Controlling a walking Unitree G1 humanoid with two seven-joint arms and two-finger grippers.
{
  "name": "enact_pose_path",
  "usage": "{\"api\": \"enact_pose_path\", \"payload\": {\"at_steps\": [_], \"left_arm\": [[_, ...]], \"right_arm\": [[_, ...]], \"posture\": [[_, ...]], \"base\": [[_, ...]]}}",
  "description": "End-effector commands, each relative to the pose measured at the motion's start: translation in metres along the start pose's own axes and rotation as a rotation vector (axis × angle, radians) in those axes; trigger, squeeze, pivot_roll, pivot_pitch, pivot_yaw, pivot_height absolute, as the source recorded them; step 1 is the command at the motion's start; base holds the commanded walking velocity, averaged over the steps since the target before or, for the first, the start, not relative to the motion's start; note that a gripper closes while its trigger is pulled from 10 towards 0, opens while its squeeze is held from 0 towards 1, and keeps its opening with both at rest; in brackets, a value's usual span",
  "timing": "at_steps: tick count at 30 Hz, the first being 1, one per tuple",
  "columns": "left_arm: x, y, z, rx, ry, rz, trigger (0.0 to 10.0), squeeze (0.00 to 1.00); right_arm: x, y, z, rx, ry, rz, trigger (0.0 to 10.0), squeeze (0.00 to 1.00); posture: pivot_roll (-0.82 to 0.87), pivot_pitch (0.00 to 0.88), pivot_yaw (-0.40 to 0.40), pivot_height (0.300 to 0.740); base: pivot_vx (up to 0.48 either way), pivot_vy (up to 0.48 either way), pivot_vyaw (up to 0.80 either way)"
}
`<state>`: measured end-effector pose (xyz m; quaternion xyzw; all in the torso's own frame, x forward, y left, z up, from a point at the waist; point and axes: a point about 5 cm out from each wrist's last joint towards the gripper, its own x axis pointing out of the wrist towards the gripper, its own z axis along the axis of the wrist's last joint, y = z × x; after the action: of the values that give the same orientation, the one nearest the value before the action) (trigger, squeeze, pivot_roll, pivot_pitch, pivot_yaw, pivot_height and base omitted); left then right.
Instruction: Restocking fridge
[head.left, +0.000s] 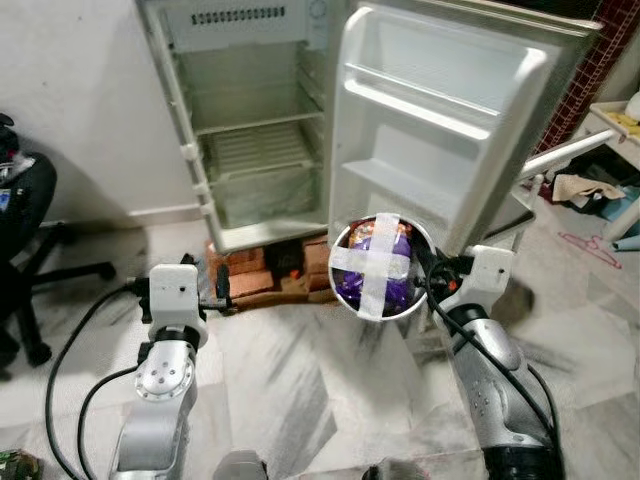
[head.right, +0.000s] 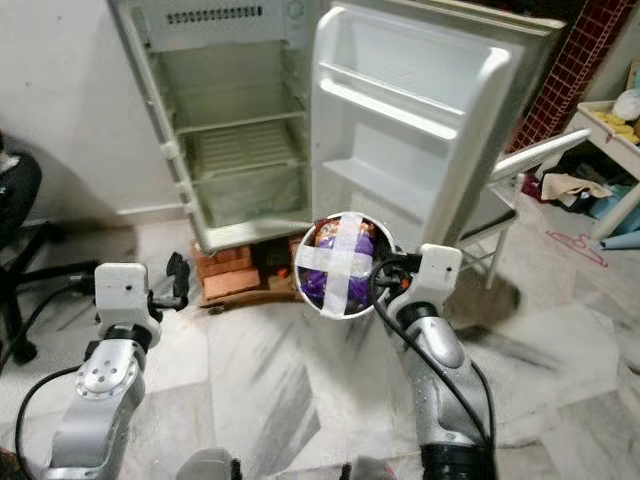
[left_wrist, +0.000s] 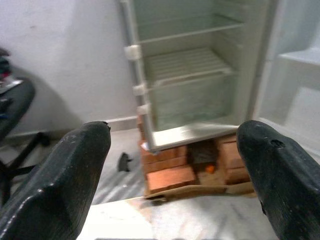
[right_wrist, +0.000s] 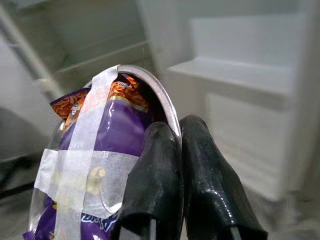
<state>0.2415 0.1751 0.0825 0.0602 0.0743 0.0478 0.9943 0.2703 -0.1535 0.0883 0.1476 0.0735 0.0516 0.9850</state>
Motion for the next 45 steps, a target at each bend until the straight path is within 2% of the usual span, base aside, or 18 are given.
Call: {"api": "enact_pose_path", "payload": {"at_steps": [1,12,20,45], "left_arm": [[0.001,0.003,0.001,0.005,-0.009,0.008,10.0,0.0],[0.003,0.0,0.004,-0.001,-0.03,-0.019,10.0,0.0],[0.003,-0.005,0.003,0.002,-0.022,-0.037,10.0,0.0],[0.002,-0.009,-0.003,-0.004,0.022,-0.064,10.0,0.0]], "right_arm": [[0.004,0.004,0.006,-0.005,-0.024,0.014,10.0,0.0],[0.008,0.002,0.013,-0.01,-0.063,-0.004,10.0,0.0],[0.01,0.007,0.013,-0.019,-0.065,0.02,10.0,0.0],[0.015,0.01,0.015,-0.014,-0.08,0.014,10.0,0.0]], "posture": [[0.07,0.04,-0.026,0.74],[0.07,0.033,-0.025,0.74],[0.08,0.031,-0.034,0.74],[0.08,0.044,-0.029,0.74]], "base": [[0.0,0.428,0.0],[0.258,0.372,0.0],[0.39,0.278,0.0],[0.45,0.0,0.0]]}}
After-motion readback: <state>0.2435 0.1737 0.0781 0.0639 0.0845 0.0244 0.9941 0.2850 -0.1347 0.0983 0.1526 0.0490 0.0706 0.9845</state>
